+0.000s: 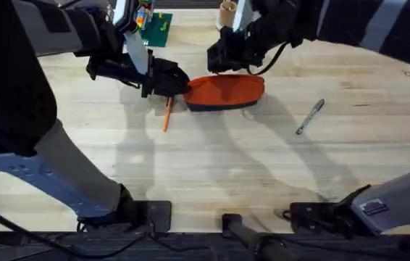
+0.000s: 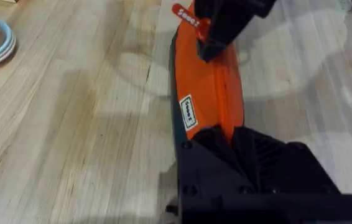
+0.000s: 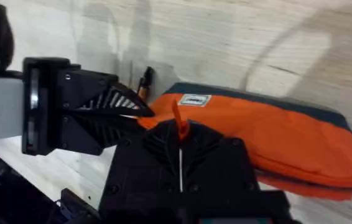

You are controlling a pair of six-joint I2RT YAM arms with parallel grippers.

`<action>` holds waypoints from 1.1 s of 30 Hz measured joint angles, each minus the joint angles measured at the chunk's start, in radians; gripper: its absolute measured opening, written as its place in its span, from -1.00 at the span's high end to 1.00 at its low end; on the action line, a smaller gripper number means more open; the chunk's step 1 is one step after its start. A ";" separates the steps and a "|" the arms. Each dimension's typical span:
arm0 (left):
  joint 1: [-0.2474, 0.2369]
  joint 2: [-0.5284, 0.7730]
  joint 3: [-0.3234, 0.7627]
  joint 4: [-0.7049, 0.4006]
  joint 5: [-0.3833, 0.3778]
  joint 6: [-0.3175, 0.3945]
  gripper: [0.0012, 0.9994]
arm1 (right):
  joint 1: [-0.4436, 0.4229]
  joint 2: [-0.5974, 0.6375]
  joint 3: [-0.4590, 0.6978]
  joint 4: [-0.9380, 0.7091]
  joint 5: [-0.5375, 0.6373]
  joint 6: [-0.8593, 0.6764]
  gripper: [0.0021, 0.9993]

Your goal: Unzip the bag, pick up the pens from the table one at a time and place them inside, then zip the bag closed.

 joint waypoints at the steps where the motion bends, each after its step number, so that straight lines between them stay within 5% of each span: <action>1: 0.000 0.000 0.000 0.000 0.000 0.000 0.92 | 0.005 0.000 0.000 0.006 0.000 0.000 0.94; 33: 0.000 0.000 0.000 -0.002 0.000 0.000 0.92 | 0.091 0.080 0.000 0.175 -0.002 0.000 0.94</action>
